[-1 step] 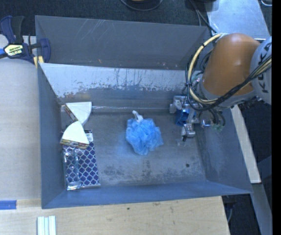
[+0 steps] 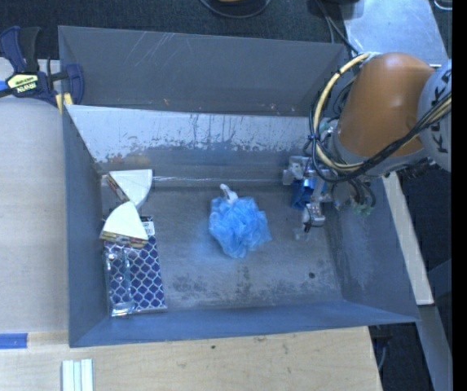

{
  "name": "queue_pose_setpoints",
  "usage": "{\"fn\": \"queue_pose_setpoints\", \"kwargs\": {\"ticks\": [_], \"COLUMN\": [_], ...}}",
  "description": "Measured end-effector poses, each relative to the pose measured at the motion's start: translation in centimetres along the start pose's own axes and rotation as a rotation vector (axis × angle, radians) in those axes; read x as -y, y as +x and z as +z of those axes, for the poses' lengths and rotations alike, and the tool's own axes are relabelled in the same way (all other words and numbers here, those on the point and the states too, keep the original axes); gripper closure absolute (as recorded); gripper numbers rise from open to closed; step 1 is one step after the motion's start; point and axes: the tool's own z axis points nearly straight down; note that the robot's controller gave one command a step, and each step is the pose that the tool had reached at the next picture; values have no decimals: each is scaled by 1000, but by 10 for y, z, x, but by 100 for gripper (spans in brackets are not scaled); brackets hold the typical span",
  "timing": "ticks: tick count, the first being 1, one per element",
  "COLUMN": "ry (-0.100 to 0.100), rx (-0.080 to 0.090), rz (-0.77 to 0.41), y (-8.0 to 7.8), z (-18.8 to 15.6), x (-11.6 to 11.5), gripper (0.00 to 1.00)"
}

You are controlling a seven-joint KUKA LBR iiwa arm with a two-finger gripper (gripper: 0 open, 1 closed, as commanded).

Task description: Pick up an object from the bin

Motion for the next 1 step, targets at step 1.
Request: {"fn": "queue_pose_setpoints", "kwargs": {"ticks": [1], "ry": [-3], "rx": [-12], "rz": [-45], "y": [33], "z": [102], "x": [-69], "gripper": [0]}}
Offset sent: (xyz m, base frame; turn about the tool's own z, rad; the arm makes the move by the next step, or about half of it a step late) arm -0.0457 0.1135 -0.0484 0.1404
